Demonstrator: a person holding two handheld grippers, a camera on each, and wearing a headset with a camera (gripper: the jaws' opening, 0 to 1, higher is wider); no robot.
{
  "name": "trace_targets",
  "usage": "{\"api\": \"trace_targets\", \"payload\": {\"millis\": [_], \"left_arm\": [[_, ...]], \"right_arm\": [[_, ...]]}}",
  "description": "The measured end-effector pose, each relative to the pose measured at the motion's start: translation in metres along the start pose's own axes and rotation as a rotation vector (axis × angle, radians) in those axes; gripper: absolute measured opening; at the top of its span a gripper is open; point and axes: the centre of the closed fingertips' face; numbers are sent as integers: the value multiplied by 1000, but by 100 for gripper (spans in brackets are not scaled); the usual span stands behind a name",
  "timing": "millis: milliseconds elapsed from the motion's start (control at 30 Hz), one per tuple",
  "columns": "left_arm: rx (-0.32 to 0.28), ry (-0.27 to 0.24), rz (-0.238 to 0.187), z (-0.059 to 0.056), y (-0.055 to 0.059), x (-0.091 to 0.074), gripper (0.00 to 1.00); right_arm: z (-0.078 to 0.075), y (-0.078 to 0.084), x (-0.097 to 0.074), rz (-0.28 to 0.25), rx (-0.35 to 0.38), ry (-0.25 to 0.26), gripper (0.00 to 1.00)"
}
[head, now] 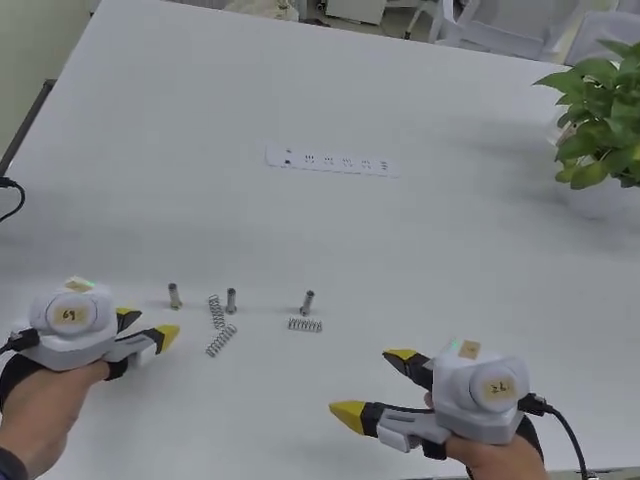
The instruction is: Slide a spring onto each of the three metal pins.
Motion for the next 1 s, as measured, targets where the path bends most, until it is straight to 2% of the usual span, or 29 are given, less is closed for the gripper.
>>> {"api": "trace_targets", "payload": {"millis": [467,1000], "left_arm": [[-3,-4,-2,1,13,-27,34],[-65,-26,-22,-9,14,-19,32]], "right_arm": [[2,2,0,7,-12,-16,63],[4,7,0,15,-18,-45,63]]}}
Point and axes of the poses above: the centre of the closed fingertips' face, and the gripper's own axes: x roughly forward along the fingers, z roughly to its left, y roughly out of its underside, and after that the axes turned 6 degrees about -z, right-handed
